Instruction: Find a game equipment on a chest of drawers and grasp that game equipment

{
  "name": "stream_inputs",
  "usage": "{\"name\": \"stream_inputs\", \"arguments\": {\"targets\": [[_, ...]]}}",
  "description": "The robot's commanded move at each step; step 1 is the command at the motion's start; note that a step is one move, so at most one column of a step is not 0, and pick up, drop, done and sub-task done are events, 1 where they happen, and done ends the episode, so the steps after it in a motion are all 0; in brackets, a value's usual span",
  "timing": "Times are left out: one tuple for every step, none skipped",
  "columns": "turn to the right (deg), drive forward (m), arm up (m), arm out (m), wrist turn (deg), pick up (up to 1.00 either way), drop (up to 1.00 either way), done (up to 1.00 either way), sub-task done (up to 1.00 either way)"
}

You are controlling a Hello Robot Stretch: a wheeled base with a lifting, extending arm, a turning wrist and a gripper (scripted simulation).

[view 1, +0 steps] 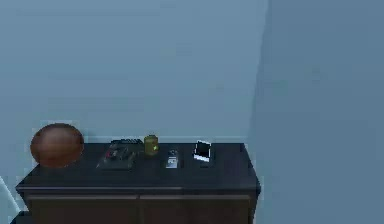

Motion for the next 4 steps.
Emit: {"name": "stream_inputs", "arguments": {"targets": [[-45.0,0.0,0.0,0.0,0.0,0.0,0.0,0.0,0.0],[-9.0,0.0,0.0,0.0,0.0,0.0,0.0,0.0,0.0],[0.0,0.25,0.0,0.0,0.0,0.0,0.0,0.0,0.0],[-45.0,0.0,0.0,0.0,0.0,0.0,0.0,0.0,0.0]]}}
